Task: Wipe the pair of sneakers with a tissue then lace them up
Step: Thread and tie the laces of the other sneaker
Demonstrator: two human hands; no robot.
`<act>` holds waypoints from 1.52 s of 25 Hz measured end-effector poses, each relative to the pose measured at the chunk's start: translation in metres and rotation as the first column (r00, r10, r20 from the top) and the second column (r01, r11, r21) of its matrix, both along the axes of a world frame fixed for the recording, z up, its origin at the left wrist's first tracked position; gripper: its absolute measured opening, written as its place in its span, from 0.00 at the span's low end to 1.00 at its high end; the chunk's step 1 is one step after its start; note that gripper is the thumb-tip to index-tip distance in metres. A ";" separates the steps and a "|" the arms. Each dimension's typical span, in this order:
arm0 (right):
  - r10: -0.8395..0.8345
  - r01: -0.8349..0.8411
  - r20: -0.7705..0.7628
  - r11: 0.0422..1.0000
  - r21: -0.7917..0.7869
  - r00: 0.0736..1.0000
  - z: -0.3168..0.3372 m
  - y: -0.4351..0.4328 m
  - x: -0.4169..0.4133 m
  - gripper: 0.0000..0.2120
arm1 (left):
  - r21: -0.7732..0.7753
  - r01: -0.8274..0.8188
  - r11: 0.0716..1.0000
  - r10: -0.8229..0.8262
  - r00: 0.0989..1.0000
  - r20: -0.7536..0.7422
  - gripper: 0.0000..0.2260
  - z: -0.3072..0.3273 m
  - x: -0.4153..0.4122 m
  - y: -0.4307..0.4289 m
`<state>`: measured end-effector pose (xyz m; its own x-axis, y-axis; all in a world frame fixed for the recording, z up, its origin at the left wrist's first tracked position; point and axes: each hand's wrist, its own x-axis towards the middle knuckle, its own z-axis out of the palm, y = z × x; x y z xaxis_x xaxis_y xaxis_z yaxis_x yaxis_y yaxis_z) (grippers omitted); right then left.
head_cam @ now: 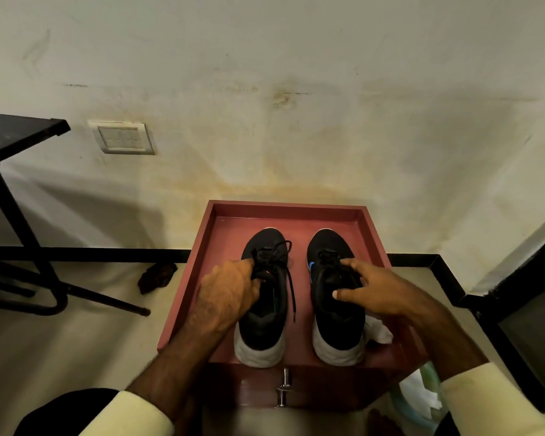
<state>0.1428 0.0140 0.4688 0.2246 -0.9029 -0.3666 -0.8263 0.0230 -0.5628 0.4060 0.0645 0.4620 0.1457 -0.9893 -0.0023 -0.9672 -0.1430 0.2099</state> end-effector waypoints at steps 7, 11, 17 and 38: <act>0.089 -0.090 -0.018 0.985 -0.146 0.996 -0.008 0.006 0.017 0.33 | -0.025 0.018 1.000 -0.019 1.000 -0.011 0.15 -0.006 -0.011 -0.011; 0.098 -0.092 0.020 0.976 -0.197 0.995 -0.012 0.011 0.028 0.32 | -0.013 0.032 0.999 -0.032 0.999 -0.026 0.15 -0.007 -0.010 -0.014; 0.102 -0.098 0.005 0.970 -0.222 0.995 -0.014 0.010 0.028 0.31 | 0.030 0.060 0.998 -0.058 0.997 -0.049 0.18 -0.008 -0.008 -0.016; 0.071 0.017 0.210 0.921 -0.390 0.975 0.004 0.003 0.039 0.25 | 0.060 -0.022 0.998 0.059 0.691 -0.720 0.20 0.001 0.060 -0.017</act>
<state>0.1821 0.0174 0.4728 0.2845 -0.9561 0.0705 -0.6812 -0.2533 -0.6869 0.4663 0.0470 0.4635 0.1210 -0.9787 -0.1659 -0.5139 -0.2047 0.8330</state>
